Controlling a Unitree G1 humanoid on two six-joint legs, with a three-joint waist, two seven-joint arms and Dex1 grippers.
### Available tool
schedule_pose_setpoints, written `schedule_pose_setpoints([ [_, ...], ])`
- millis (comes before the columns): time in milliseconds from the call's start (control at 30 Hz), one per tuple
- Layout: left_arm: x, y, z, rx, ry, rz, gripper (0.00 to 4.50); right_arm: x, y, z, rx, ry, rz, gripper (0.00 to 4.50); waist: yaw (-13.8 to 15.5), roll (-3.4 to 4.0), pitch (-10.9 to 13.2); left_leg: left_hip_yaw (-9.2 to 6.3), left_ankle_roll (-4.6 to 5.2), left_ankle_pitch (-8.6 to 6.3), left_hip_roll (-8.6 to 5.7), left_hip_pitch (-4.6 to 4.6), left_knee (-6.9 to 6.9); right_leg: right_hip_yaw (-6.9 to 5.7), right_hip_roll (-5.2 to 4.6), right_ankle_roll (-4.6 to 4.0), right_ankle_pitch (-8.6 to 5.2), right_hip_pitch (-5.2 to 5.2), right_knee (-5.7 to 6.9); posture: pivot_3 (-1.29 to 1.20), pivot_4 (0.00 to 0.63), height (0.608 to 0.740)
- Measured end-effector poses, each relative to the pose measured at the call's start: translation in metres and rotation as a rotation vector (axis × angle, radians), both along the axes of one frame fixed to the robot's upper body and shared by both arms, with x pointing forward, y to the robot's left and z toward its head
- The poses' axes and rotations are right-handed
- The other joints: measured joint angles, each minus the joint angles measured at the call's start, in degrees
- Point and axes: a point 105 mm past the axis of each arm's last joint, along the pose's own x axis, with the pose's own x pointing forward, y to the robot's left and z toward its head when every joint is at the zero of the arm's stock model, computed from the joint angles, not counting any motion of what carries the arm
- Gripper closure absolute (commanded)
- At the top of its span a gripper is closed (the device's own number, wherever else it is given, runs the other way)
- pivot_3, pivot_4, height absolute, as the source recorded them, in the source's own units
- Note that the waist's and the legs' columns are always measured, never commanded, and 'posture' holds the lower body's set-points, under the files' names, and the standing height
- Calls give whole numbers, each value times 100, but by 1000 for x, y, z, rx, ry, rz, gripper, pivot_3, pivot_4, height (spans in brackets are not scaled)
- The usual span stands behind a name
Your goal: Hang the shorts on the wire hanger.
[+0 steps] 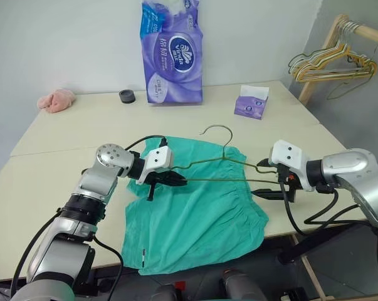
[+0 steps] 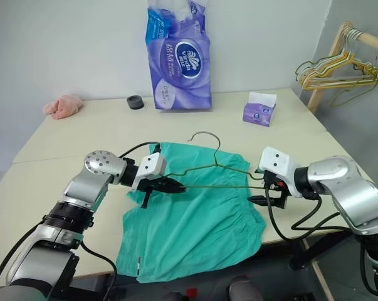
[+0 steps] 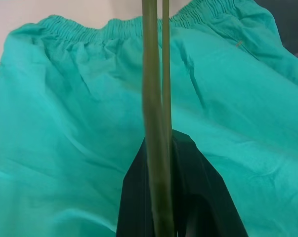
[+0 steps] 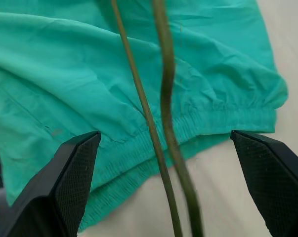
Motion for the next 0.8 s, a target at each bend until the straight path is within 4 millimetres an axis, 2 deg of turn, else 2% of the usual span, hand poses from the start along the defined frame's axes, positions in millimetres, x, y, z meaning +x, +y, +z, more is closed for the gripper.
schedule_pose_setpoints([
  [100,-2,3,-4,11,0,2,4500,1,0,-4,-12,26,-5,505,1,0,0,0,0,0,0,-2,1,0,-1,0,0,-2,0,-213,44,740],
  [500,-1,3,-4,26,-21,-1,4500,2,2,-29,-104,79,7,4474,-1,0,0,1,0,0,0,-3,2,0,-1,0,0,-5,3,-214,46,740],
  [800,1,5,-4,34,-46,10,4500,0,5,-34,-114,90,25,4474,-2,0,0,0,0,0,-1,-5,2,-2,-2,0,0,-6,3,-217,44,740],
])
